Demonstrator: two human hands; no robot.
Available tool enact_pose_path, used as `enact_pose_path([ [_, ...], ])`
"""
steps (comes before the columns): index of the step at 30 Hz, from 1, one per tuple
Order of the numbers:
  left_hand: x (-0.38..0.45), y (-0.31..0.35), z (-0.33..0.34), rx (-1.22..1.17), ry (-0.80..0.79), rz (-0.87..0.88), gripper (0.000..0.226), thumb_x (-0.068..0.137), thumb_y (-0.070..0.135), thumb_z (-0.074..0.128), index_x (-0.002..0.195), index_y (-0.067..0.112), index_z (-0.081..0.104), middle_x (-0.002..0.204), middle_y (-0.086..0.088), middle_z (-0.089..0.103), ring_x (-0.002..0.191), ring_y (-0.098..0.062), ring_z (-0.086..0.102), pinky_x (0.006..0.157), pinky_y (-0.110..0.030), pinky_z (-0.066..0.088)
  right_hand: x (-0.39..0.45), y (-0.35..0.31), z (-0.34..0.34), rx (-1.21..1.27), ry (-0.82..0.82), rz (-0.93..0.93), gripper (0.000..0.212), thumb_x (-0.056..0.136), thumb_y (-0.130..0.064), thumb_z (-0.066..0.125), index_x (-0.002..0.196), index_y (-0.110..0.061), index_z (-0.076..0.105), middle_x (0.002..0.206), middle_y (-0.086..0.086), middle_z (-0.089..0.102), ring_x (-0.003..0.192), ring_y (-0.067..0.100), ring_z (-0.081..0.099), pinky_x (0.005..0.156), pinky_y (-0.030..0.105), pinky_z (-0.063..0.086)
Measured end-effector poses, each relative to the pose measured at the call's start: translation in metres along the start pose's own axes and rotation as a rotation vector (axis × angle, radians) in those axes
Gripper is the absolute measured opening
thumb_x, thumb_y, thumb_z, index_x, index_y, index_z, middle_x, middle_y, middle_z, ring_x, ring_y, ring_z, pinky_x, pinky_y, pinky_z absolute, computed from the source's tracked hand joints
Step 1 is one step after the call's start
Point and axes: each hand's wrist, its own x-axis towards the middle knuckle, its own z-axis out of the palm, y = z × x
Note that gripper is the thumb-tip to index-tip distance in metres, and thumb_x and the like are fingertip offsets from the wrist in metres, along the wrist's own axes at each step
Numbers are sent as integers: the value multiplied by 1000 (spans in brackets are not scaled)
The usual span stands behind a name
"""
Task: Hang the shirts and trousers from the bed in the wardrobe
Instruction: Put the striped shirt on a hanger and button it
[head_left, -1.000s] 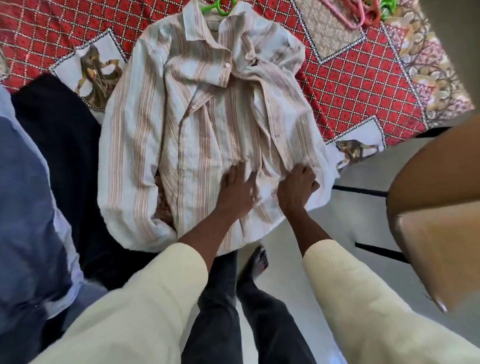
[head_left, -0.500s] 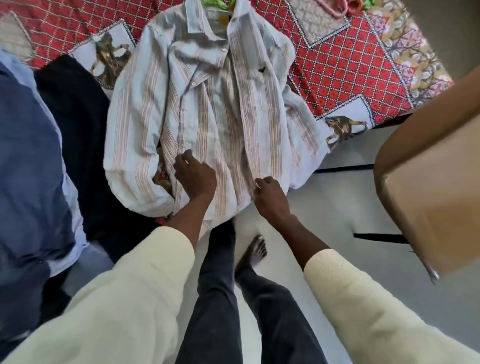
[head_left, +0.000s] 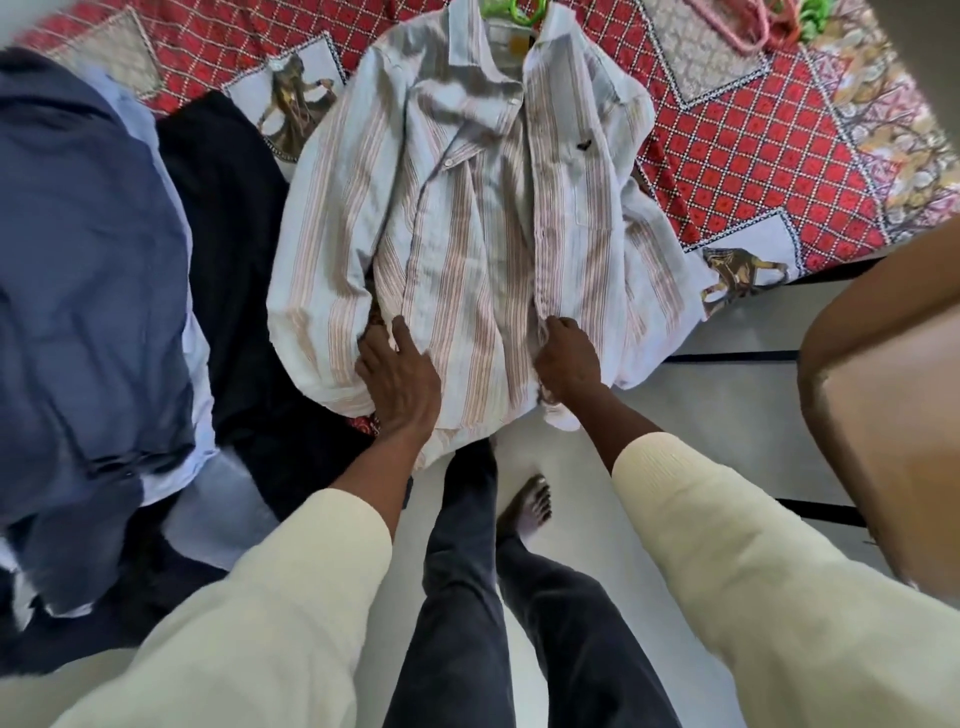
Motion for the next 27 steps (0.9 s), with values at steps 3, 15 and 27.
enact_pose_path([
  [3, 13, 4, 4, -78, -300, -66, 63, 91, 37, 62, 140, 5, 38, 141, -21, 46, 129, -39, 42, 106, -51, 31, 5, -1, -2, 11, 10, 5, 28, 91, -5, 47, 116, 1, 58, 118, 21, 58, 105, 38, 57, 83, 36, 44],
  [15, -3, 45, -29, -430, 107, 116, 24, 95, 1, 51, 113, 0, 66, 101, -19, 68, 90, -33, 61, 83, -41, 47, 15, 12, -13, 131, -44, 13, 29, 82, 2, 53, 107, 4, 66, 113, 22, 61, 102, 38, 58, 80, 33, 45],
  [27, 9, 15, -2, -127, -594, -259, 102, 85, 43, 72, 154, 8, 6, 150, -24, 29, 134, -40, 37, 106, -49, 37, 20, 28, -26, 297, -102, 11, 15, 79, -3, 54, 70, -3, 65, 73, 11, 65, 65, 23, 57, 64, 31, 46],
])
